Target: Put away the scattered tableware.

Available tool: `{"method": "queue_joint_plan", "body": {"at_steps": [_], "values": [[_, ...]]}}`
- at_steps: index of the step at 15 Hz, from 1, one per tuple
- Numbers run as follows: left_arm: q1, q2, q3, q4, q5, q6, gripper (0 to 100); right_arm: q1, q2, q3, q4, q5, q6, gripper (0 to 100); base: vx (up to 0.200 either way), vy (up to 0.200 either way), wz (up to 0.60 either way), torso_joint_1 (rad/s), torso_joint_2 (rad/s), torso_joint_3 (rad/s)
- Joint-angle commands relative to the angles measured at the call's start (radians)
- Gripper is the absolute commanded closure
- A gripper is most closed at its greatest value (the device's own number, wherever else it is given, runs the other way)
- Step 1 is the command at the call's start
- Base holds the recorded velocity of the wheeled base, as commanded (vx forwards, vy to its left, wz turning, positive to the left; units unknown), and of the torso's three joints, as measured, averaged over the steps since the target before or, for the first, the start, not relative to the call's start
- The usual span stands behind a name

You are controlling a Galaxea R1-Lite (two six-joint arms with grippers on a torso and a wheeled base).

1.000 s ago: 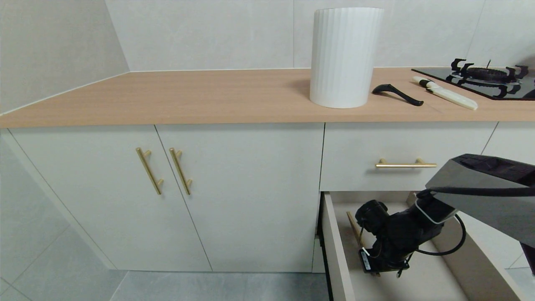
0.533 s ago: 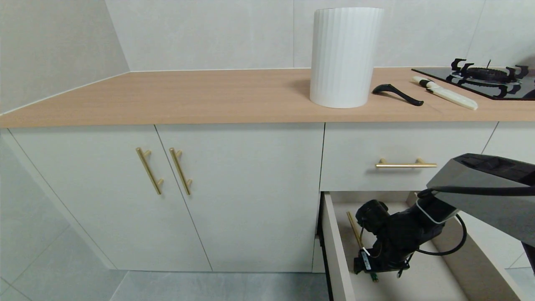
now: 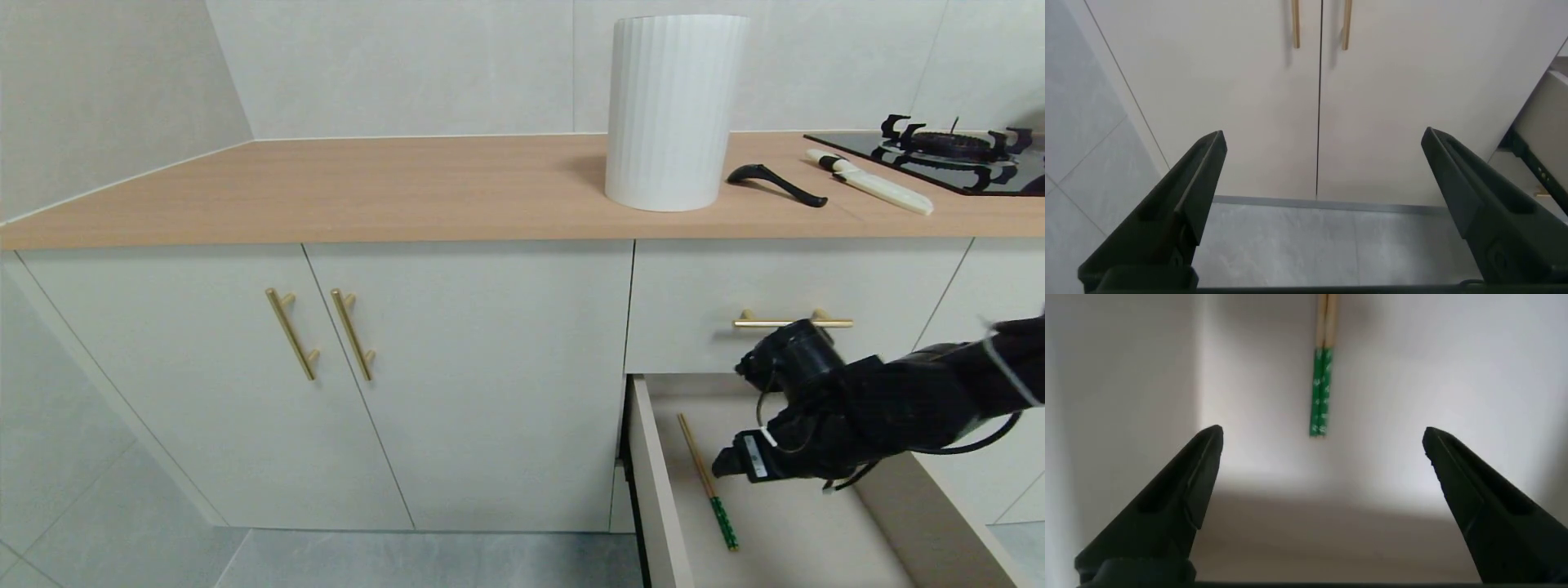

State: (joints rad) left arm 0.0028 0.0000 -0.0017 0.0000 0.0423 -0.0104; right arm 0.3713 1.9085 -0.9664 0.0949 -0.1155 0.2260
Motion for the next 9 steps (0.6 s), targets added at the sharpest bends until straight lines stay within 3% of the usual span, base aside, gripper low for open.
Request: {"method": "queue_joint_plan", "body": {"at_steps": [1, 7, 9], "values": [[0.0, 0.0, 0.0, 0.0, 0.001, 0.0, 0, -0.101, -0.276, 0.014, 0.055, 0.005, -0.089, 0, 0.0, 0.0, 0.0, 0.0, 0.0, 0.0], [0.0, 0.0, 0.0, 0.0, 0.001, 0.0, 0, -0.198, -0.341, 0.011, 0.055, 0.096, -0.152, 0, 0.0, 0.0, 0.0, 0.0, 0.0, 0.0], [0.0, 0.0, 0.0, 0.0, 0.001, 0.0, 0, -0.203, -0.347, 0.011, 0.055, 0.096, -0.152, 0, 0.0, 0.0, 0.0, 0.01, -0.2, -0.202]]}}
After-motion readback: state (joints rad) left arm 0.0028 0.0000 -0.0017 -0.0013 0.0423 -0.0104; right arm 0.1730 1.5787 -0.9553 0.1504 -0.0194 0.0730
